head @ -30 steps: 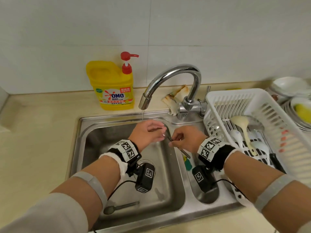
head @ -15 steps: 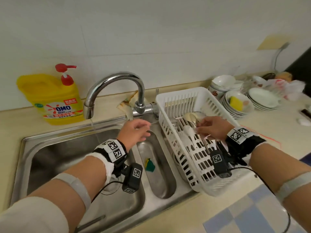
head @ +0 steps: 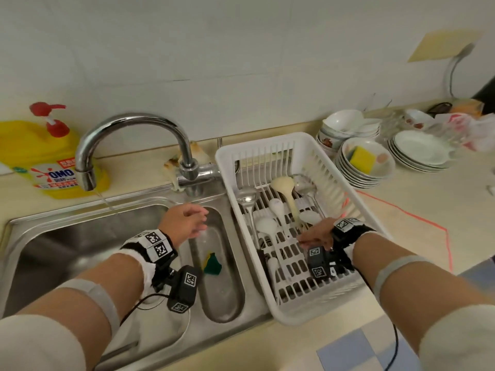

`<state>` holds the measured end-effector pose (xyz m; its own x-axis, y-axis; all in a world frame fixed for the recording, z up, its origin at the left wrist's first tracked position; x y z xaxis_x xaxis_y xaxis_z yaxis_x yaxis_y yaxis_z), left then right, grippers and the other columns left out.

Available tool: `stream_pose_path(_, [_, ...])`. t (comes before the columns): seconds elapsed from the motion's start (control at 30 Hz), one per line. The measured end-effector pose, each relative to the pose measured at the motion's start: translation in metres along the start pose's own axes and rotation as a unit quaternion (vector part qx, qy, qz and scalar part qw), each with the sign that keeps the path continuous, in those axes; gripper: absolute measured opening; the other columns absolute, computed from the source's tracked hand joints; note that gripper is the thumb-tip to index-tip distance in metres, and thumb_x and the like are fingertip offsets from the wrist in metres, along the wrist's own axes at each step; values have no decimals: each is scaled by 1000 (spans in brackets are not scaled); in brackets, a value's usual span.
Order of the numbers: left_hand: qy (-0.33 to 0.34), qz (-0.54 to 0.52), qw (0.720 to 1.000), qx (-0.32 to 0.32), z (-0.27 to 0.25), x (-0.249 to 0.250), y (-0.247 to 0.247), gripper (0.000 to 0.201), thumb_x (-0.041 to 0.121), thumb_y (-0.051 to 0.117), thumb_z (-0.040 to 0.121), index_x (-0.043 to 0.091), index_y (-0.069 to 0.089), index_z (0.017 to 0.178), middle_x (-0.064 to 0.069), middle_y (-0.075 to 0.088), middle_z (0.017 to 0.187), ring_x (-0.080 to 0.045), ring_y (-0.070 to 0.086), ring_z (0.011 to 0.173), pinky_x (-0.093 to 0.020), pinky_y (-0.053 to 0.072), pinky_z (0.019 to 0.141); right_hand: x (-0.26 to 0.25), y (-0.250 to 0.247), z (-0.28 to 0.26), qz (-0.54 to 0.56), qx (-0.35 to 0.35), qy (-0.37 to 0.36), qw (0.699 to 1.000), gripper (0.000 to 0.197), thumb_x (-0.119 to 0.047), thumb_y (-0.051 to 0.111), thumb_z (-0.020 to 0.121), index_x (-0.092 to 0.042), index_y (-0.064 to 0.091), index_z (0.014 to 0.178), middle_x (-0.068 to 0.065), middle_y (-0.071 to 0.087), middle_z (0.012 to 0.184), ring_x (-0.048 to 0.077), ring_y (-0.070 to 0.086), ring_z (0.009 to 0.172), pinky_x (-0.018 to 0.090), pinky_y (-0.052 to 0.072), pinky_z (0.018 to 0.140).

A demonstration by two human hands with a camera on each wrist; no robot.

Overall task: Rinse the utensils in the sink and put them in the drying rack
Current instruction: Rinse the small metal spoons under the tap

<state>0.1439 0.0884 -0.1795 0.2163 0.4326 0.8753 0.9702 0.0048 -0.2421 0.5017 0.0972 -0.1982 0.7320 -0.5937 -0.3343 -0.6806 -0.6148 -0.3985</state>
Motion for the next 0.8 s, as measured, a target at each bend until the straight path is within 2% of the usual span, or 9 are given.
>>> stream_pose_path(0.07, [-8, 9, 1000, 8, 1, -4, 0, 16, 10, 57, 98, 8, 70, 107, -10, 71, 100, -14, 71, 76, -20, 58, 60, 0, 5, 0, -48, -12, 3, 999, 24, -33, 69, 93, -16, 60, 78, -11, 67, 52, 6, 59, 63, 10, 50, 54])
stream_pose_path(0.1, [-13, 11, 1000, 11, 2, -5, 1, 15, 9, 57, 98, 8, 70, 107, -10, 71, 100, -14, 71, 75, -19, 57, 58, 1, 8, -1, -79, -16, 13, 997, 26, -36, 66, 94, -17, 56, 78, -8, 66, 56, 7, 54, 66, 9, 48, 51])
stream_pose_path(0.27, [-32, 6, 999, 26, 1, -10, 6, 13, 10, 58, 97, 11, 71, 102, -9, 73, 97, -15, 71, 76, -26, 57, 65, 5, 5, -1, -204, 26, 35, 978, 42, -56, 69, 85, -18, 53, 78, -1, 57, 73, 9, 51, 63, 18, 40, 51])
stream_pose_path(0.37, [-34, -4, 999, 33, -1, -9, 10, 13, 10, 59, 97, 11, 71, 102, -8, 73, 96, -17, 71, 77, -30, 58, 71, 7, 13, 4, -216, -6, 32, 976, 39, -48, 60, 95, -16, 51, 75, -1, 53, 70, 8, 47, 59, 14, 39, 40])
stream_pose_path(0.53, [-33, -2, 999, 28, -5, -9, 17, 13, 11, 58, 98, 12, 70, 103, -8, 73, 98, -16, 71, 78, -31, 58, 73, 7, 21, 6, -227, -8, 34, 973, 39, -55, 56, 95, -18, 57, 80, 0, 55, 71, 10, 49, 61, 20, 39, 55])
stream_pose_path(0.6, [-34, -4, 999, 26, -8, -10, 17, 14, 10, 57, 98, 12, 70, 103, -9, 73, 99, -16, 70, 79, -30, 58, 73, 10, 20, 9, -197, -8, 30, 980, 32, -51, 59, 95, -22, 59, 81, -2, 60, 76, 10, 52, 66, 19, 40, 58])
stream_pose_path(0.67, [-37, -9, 999, 24, -10, -12, 16, 14, 10, 57, 98, 11, 70, 103, -11, 73, 100, -17, 70, 79, -30, 57, 72, 16, 25, 20, -107, -32, 21, 994, 23, -37, 69, 92, -15, 68, 99, 2, 74, 95, 14, 66, 80, 20, 48, 68])
stream_pose_path(0.73, [-37, -6, 999, 24, -12, -14, 14, 14, 9, 58, 97, 10, 70, 104, -11, 73, 100, -18, 70, 79, -27, 57, 69, 25, 25, 34, 23, -19, 13, 999, 32, -14, 78, 82, -2, 68, 110, 15, 76, 103, 27, 74, 95, 33, 58, 83])
stream_pose_path(0.8, [-36, -3, 999, 23, -14, -15, 12, 14, 8, 58, 97, 8, 70, 105, -12, 73, 98, -17, 69, 77, -23, 57, 63, 30, 28, 42, 96, -6, -4, 995, 32, 0, 76, 80, 4, 67, 110, 22, 75, 99, 31, 75, 91, 41, 61, 85])
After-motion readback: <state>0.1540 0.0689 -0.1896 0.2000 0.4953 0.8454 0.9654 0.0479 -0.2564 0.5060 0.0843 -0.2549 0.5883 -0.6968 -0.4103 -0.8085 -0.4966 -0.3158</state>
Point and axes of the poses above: each hand's wrist, its own z-axis towards the middle knuckle, its own y-axis out of the palm, x = y × z, the point moved 8 cm from there along z, towards the middle knuckle
